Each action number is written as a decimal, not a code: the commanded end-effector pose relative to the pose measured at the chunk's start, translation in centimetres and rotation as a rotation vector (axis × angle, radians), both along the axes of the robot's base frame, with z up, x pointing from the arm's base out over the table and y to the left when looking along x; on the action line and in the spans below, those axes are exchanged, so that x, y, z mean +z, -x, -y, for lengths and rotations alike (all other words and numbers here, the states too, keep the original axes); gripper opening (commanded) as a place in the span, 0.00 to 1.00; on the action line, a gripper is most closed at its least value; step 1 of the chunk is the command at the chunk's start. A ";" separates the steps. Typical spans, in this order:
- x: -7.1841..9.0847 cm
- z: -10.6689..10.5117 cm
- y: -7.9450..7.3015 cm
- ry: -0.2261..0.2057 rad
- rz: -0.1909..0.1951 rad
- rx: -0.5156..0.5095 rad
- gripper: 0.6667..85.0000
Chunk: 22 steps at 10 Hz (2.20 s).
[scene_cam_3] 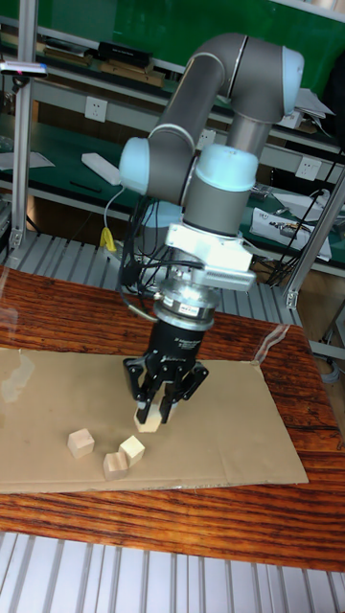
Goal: Stack the blocks in a vertical line of five
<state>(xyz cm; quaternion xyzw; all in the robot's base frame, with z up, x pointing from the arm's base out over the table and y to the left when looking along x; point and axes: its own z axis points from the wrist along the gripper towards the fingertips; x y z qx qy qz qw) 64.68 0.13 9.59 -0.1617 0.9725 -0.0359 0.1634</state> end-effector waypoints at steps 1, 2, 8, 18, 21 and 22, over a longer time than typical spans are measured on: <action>0.0 1.6 -2.2 -0.078 0.020 -0.077 0.00; -0.2 2.1 -2.5 -0.092 0.020 -0.100 0.00; -1.3 2.4 -4.2 -0.137 0.030 -0.158 0.00; -1.6 2.3 -6.5 -0.113 0.079 -0.103 0.00; 0.5 -0.7 -11.0 -0.174 0.234 -0.024 0.00; 0.5 -1.3 -11.6 -0.195 0.260 -0.009 0.00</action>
